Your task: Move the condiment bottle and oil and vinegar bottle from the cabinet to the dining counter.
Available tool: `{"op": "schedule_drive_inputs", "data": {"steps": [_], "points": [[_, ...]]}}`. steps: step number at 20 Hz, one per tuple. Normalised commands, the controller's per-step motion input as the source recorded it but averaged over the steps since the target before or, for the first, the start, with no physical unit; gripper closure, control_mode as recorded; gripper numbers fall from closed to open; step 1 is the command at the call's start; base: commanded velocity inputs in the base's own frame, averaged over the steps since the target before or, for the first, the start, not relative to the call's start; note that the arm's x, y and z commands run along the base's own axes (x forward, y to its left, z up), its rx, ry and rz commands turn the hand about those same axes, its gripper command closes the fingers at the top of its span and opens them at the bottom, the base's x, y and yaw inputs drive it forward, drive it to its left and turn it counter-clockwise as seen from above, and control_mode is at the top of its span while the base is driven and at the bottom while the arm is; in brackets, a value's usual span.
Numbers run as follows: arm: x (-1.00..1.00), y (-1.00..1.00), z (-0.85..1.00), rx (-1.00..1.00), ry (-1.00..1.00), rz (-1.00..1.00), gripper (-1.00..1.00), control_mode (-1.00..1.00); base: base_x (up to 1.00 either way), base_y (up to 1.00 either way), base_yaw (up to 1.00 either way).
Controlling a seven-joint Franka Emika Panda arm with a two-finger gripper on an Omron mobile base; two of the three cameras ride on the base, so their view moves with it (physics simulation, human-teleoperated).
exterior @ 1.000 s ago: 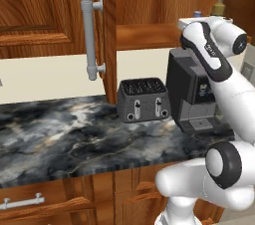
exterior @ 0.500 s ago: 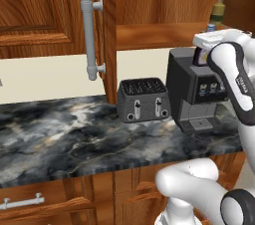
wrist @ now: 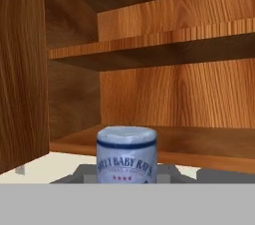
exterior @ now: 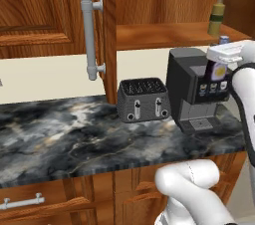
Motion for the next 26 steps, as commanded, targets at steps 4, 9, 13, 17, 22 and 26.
{"op": "schedule_drive_inputs", "data": {"steps": [4, 9, 13, 17, 22, 26], "points": [[-0.69, 0.11, -0.20, 0.00, 0.03, 0.10, 1.00, -1.00, 0.00, 0.00, 0.00], [-0.41, 0.23, -0.17, 0.00, 0.01, 0.08, 1.00, -1.00, 0.00, 0.00, 0.00], [-0.01, 0.10, -0.02, 0.00, 0.00, 0.01, 1.00, -1.00, 0.00, 0.00, 0.00], [-0.01, 0.01, -0.04, 0.00, 0.00, 0.00, 1.00, -1.00, 0.00, 0.00, 0.00], [0.00, 0.00, 0.00, 0.00, 0.00, 0.00, 1.00, 1.00, -0.33, 0.19, 0.08], [0.00, 0.00, 0.00, 0.00, 0.00, 0.00, 1.00, 1.00, -0.36, 0.27, 0.20]]}}
